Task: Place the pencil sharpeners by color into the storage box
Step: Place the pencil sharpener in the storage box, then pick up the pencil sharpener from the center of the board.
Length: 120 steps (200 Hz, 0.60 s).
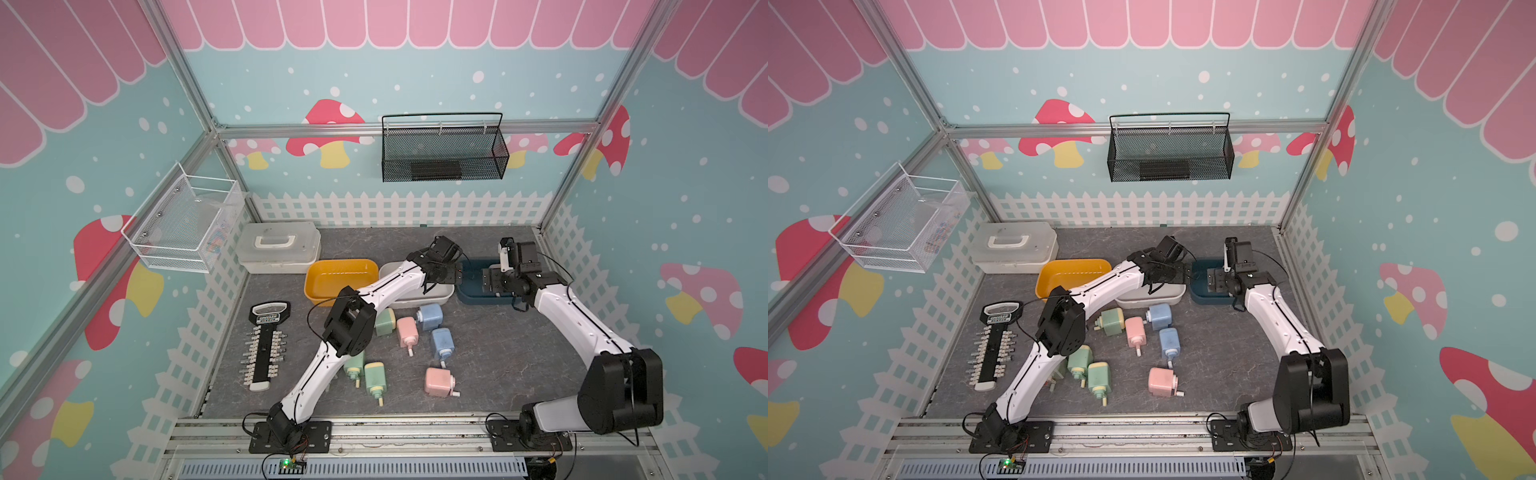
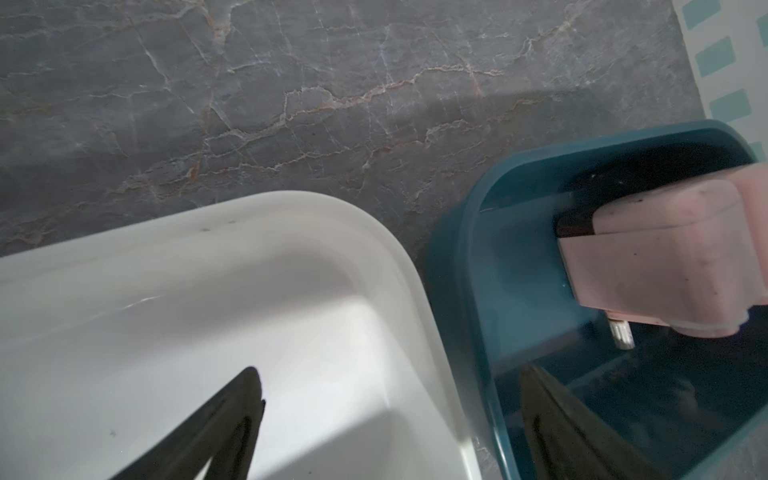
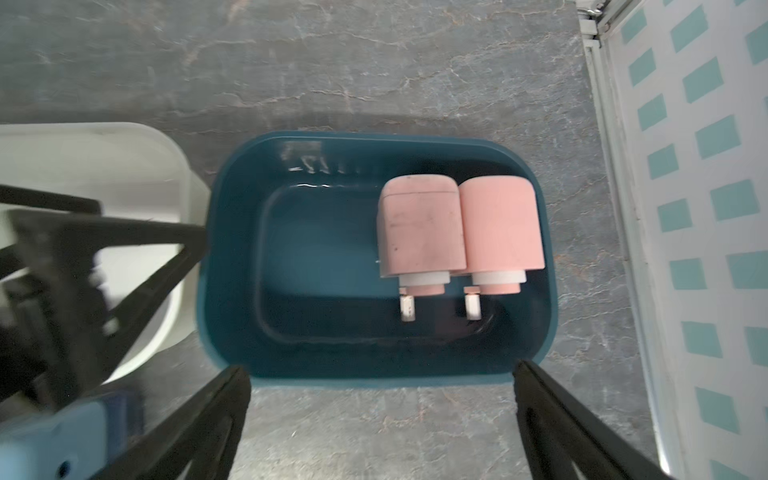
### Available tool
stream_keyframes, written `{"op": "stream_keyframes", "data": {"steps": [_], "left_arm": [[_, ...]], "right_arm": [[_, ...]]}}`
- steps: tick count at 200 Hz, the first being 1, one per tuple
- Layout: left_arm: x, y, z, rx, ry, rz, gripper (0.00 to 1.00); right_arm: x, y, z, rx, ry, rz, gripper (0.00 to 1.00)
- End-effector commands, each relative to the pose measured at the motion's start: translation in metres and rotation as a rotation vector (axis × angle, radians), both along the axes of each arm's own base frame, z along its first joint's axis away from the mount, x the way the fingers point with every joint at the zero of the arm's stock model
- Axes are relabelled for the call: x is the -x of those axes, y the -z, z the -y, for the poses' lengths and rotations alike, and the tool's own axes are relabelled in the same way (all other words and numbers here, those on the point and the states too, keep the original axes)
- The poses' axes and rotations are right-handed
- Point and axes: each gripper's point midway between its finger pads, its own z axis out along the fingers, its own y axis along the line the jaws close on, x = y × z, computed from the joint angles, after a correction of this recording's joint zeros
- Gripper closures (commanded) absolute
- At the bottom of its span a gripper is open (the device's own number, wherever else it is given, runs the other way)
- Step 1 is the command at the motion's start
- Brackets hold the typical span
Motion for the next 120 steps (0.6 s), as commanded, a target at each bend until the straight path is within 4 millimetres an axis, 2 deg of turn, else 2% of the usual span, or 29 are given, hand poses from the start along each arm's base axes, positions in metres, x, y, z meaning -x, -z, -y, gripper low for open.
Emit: {"op": "stream_keyframes", "data": {"steps": [1,34,58,77,120], "left_arm": [[0.001,0.012,0.0,-0.033,0.01,-0.015,0.04],[0.002,0.016,0.009,-0.018,0.037,-0.024,0.03],[-0.001,0.021,0.001,-0.047,0.001,-0.019,0.05],[-0.002,0.019,-0.004,-0.066,-0.019,-0.014,0.1],[-0.002,0.017,-0.009,-0.078,-0.048,-0.016,0.17]], "right_arm": [[0.014,-0.007,-0.024,-0.162,-0.044,0.033,0.02],[0.039,-0.005,-0.037,-0.247,-0.087,0.008,0.02],[0.059,0.004,-0.045,-0.295,-0.115,-0.039,0.02],[0.074,0.01,-0.048,-0.323,-0.118,-0.075,0.01],[0.096,0.013,-0.048,-0.334,-0.122,-0.114,0.01]]}}
